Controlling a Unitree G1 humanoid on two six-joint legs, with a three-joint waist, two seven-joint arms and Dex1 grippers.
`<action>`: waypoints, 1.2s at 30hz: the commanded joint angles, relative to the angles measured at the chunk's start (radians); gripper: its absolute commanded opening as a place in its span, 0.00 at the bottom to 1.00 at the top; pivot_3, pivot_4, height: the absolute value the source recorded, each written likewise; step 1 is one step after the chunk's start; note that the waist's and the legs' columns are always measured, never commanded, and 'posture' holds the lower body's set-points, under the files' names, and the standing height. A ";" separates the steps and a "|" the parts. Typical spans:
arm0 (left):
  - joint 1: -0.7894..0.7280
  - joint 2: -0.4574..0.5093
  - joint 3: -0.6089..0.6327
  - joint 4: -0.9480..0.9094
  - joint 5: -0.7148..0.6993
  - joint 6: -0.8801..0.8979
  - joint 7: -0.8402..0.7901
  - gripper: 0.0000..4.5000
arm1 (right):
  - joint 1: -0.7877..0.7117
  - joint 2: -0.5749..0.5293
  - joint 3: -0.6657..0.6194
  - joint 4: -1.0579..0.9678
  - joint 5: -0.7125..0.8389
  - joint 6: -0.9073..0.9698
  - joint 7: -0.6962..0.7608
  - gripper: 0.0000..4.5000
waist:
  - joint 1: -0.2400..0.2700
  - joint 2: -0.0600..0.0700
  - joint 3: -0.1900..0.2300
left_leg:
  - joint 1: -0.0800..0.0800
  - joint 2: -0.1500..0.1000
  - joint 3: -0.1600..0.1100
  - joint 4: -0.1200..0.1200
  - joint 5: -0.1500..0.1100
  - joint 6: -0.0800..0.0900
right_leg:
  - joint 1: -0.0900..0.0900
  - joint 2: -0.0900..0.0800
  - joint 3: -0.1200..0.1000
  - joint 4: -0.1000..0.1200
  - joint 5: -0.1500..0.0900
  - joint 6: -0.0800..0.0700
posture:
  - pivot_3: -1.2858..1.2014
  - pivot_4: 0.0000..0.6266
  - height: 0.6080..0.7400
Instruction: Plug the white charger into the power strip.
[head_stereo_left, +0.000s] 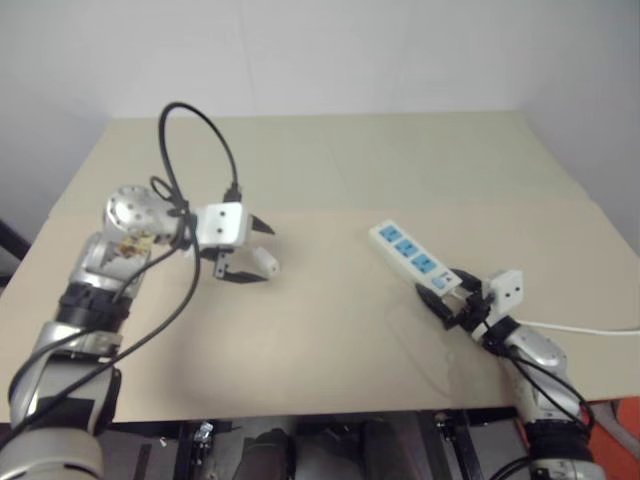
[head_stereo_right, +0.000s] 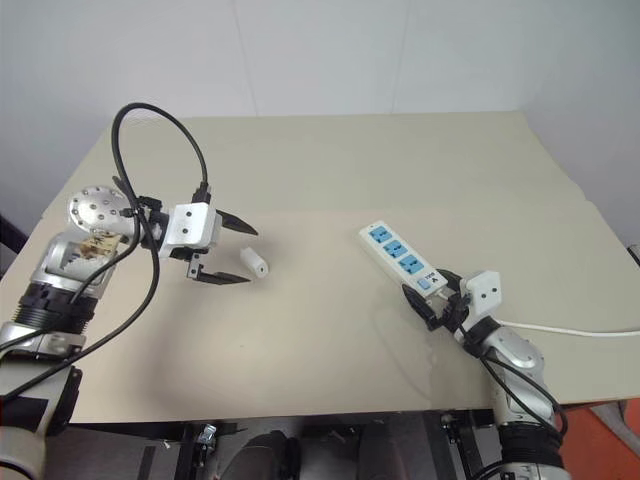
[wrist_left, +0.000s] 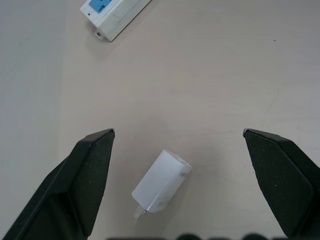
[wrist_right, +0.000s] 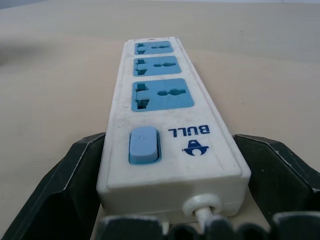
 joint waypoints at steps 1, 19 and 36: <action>0.002 0.009 0.017 -0.030 -0.018 0.001 0.006 1.00 | -0.006 -0.003 0.012 0.016 -0.010 -0.023 0.012 1.00 | 0.000 0.000 0.000 | 0.000 0.000 0.000 0.000 0.000 0.000 | 0.000 0.000 0.000 0.000 0.000 0.000 | 0.52 0.24 1.00; -0.138 -0.050 0.010 0.130 0.036 -0.156 0.091 1.00 | 0.097 -0.066 0.039 -0.105 0.108 -0.052 0.297 0.76 | 0.006 -0.001 0.000 | 0.000 0.000 0.000 0.000 0.000 0.000 | 0.000 0.000 0.000 0.000 0.000 0.000 | 0.52 0.24 1.00; -0.617 -0.180 -0.290 0.709 0.305 -0.565 -0.181 1.00 | -0.055 -0.159 0.206 -0.004 0.081 0.011 0.583 0.76 | 0.003 -0.002 0.000 | -0.004 -0.001 0.001 0.001 -0.001 0.002 | -0.001 0.000 -0.001 -0.002 0.001 0.002 | 0.52 0.24 1.00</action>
